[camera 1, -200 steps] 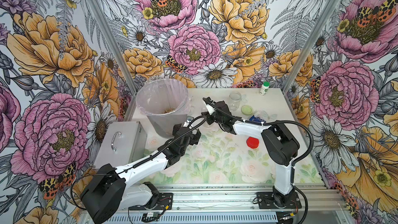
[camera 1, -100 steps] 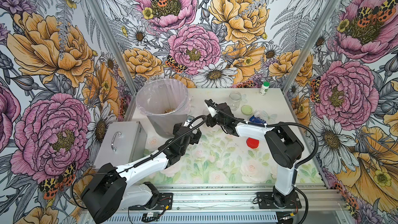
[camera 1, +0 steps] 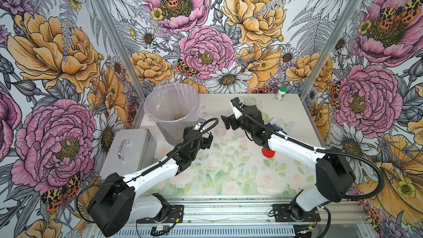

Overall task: Empty moldy peanuts from jars
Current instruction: Move the trash bin to the corner of the board.

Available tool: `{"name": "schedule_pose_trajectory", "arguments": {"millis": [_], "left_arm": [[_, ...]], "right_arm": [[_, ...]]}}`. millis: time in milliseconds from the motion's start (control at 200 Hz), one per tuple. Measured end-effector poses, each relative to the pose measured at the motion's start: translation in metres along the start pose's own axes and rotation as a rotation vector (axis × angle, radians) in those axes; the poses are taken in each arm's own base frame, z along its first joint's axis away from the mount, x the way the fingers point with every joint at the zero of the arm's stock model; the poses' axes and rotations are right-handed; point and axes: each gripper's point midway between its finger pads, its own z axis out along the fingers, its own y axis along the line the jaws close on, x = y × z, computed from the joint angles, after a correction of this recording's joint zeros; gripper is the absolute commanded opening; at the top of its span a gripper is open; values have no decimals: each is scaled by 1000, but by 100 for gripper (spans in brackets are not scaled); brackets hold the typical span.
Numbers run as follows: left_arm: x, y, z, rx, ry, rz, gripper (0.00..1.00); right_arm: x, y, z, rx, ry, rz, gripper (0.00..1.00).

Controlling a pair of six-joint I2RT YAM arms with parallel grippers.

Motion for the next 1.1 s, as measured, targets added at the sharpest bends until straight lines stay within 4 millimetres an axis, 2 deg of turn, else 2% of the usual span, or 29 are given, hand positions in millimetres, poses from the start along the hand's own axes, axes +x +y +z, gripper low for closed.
{"name": "schedule_pose_trajectory", "arguments": {"millis": [85, 210, 465, 635, 751, 856, 981, 1096], "left_arm": [[-1, 11, 3, -14, 2, -12, 99], [-4, 28, 9, -16, -1, -51, 99], [-10, 68, 20, -67, -12, -113, 99], [-4, 101, 27, -119, -2, -155, 99], [1, 131, 31, -176, -8, -192, 99], [8, 149, 37, -220, 0, -211, 99], [23, 156, 44, -240, 13, -208, 99], [44, 154, 48, -252, 24, -190, 99]], "right_arm": [[-6, -14, -26, 57, -31, 31, 100], [1, -27, -57, 114, -28, 72, 100], [29, -49, -98, 218, -8, 98, 100], [42, -76, -122, 367, -19, 95, 100], [62, -106, -134, 514, 9, 102, 100], [87, -133, -142, 633, 53, 123, 100], [115, -156, -153, 744, 90, 151, 100], [135, -167, -158, 798, 100, 160, 99]]}}
